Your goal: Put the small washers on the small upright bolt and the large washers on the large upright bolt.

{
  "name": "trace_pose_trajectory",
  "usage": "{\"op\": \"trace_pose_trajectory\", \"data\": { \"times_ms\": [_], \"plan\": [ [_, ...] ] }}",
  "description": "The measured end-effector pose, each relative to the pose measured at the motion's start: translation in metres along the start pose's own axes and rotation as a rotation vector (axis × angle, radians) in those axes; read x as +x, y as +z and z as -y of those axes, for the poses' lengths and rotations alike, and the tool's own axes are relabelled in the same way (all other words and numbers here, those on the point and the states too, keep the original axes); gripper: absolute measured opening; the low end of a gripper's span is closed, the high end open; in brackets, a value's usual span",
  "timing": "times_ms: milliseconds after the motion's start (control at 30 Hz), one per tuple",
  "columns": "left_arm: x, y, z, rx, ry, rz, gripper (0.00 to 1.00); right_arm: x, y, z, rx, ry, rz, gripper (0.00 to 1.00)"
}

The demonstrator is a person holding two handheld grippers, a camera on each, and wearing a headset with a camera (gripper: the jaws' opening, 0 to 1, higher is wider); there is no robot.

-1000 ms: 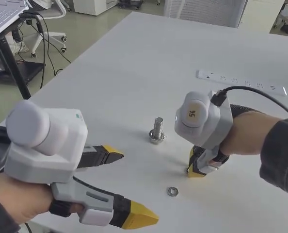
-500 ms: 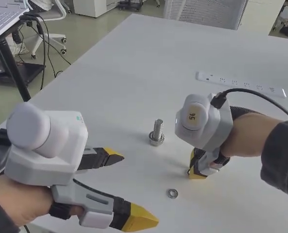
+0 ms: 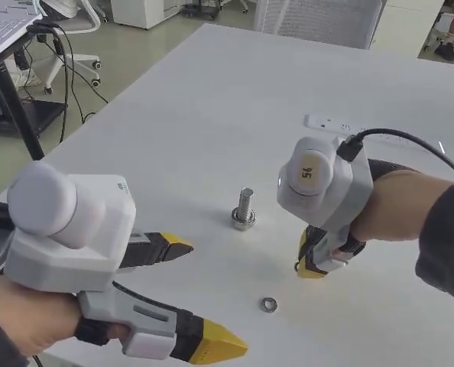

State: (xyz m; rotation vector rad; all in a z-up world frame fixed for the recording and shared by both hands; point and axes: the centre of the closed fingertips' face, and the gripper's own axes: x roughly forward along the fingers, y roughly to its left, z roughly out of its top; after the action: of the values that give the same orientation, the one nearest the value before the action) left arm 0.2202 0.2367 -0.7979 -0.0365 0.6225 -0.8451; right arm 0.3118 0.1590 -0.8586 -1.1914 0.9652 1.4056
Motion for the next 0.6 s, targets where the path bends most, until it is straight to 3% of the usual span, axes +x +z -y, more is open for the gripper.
{"op": "trace_pose_trajectory", "data": {
  "times_ms": [600],
  "plan": [
    [-0.001,0.001,0.001,0.009,-0.003,0.005,0.86,-0.018,-0.016,-0.021,0.055,-0.012,0.015,0.13]
  ]
}}
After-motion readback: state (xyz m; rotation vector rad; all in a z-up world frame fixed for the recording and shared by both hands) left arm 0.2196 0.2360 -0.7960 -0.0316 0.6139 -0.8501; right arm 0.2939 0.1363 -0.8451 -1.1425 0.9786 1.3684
